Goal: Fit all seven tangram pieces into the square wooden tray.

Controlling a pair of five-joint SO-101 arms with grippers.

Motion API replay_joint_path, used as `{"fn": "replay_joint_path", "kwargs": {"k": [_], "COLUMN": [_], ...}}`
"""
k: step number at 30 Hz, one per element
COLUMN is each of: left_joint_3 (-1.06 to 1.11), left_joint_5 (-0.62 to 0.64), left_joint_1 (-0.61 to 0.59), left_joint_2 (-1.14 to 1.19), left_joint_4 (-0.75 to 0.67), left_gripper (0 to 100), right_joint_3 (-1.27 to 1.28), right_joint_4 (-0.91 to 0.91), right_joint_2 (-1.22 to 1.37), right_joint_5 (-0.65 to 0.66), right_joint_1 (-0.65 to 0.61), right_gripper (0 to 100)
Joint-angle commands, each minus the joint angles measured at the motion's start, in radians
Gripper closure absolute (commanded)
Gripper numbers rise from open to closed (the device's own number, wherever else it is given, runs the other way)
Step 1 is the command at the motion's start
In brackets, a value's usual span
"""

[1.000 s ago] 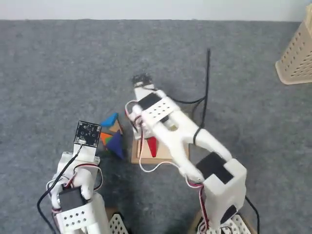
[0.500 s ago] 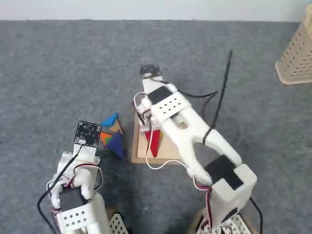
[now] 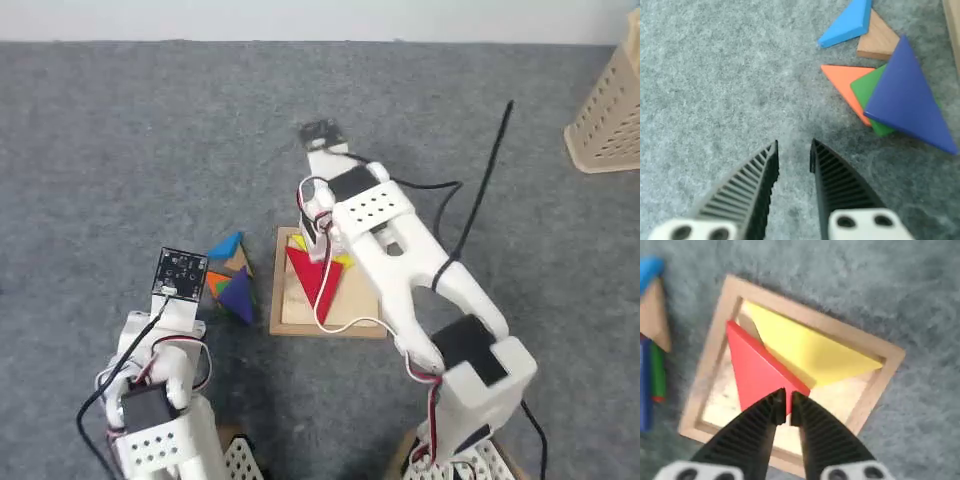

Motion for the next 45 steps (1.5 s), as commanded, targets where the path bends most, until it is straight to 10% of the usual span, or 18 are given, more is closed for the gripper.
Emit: {"fn": "replay_joint_path", "kwargs": {"k": [1,45], "left_joint_3": [-0.004,-0.004], "left_joint_5": [-0.014,-0.014], "left_joint_1": [-0.002,-0.002], "left_joint_2": [-0.014,-0.014], "left_joint_4": [0.002,0.002], "left_gripper": [90,90], "right_joint_3": [0.014,-0.018], "right_joint_4": [-0.033,-0.03], "right_joint_2": [0.028,-0.035], "right_joint_5": [0.051,-0.058], "right_joint_1": [0.021,-0.07], "right_gripper": [99.4,98.9]}}
